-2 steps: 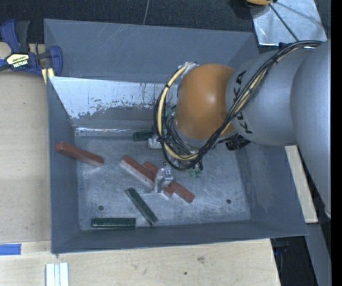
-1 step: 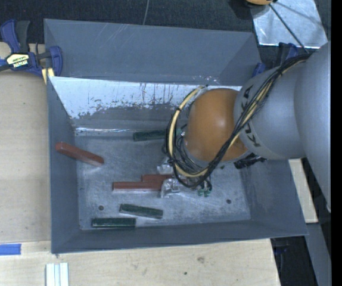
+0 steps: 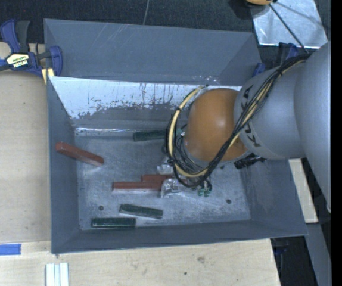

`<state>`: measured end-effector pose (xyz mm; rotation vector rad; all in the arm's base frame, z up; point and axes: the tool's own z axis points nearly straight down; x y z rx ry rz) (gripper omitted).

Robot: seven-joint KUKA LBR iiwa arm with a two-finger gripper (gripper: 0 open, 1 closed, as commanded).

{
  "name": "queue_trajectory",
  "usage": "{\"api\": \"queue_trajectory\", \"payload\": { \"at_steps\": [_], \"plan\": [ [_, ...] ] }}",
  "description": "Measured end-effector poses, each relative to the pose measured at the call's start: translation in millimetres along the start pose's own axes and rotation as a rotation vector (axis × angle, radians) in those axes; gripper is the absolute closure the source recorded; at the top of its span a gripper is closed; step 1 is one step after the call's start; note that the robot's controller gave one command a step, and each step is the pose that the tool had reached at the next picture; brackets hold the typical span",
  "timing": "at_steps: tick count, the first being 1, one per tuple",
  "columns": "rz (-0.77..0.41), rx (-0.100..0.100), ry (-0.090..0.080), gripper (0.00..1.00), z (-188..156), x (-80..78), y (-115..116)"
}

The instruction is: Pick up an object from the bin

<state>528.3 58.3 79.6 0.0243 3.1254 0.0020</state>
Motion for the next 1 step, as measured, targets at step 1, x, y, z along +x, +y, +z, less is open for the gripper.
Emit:
{"api": "queue_trajectory", "payload": {
  "at_steps": [1],
  "plan": [
    [0.007,0.000,0.011,1.00,-200.3,0.6,33.7]
  ]
}}
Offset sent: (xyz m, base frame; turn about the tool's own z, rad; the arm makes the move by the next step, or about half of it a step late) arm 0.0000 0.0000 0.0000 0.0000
